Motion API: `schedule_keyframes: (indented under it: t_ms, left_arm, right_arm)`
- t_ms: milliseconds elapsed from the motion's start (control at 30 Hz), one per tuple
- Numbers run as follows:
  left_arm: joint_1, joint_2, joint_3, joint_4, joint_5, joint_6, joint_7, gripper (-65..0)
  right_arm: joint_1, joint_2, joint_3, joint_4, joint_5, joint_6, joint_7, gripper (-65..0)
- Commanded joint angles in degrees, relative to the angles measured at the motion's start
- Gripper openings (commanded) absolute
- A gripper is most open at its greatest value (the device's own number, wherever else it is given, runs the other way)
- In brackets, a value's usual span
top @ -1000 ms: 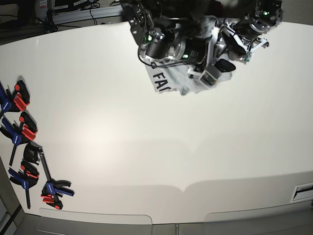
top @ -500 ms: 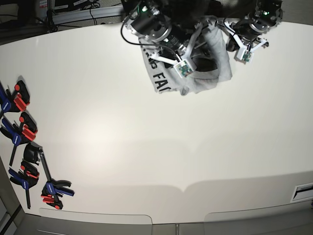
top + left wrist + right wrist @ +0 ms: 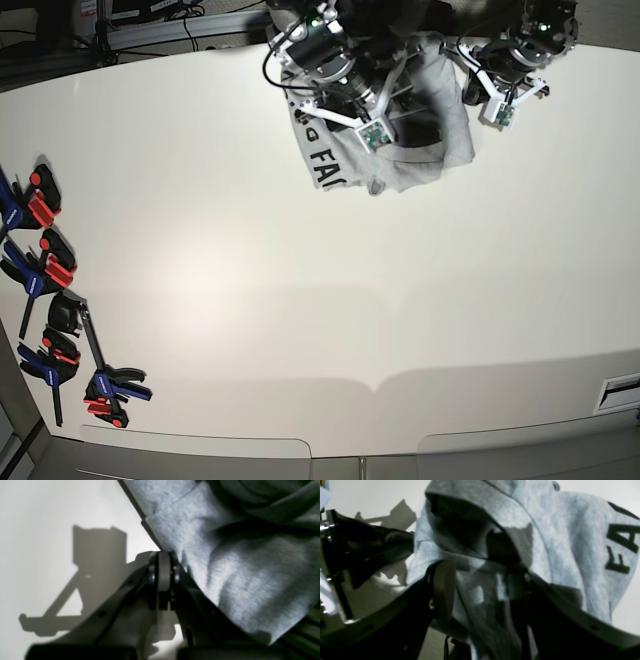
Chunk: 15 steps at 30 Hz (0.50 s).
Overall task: Fold the T-shirt properly
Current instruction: 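Hold the shirt with both grippers and fold it over on itself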
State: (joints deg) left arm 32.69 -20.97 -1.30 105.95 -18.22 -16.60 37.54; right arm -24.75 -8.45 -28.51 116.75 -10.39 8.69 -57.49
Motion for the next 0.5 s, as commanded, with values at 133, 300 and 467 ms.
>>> schedule_keyframes:
  t_ms: [133, 300, 467]
  left_arm:
    - [0.2, -0.5, -0.2, 0.5, -0.1, -0.2, 0.2, -65.0]
    - [0.2, -0.5, -0.2, 0.5, -0.1, -0.2, 0.5, -65.0]
    - [0.2, -0.5, -0.2, 0.5, -0.1, -0.2, 0.5, -65.0]
  right_arm:
    - [0.1, -0.6, -0.3, 2.4, -2.1, -1.9, 0.9, -34.4]
    - [0.1, -0.6, -0.3, 4.4, -3.6, -3.0, -0.5, -34.5]
    - [-0.3, -0.6, -0.3, 4.3, -2.8, -3.1, -1.7, -34.5]
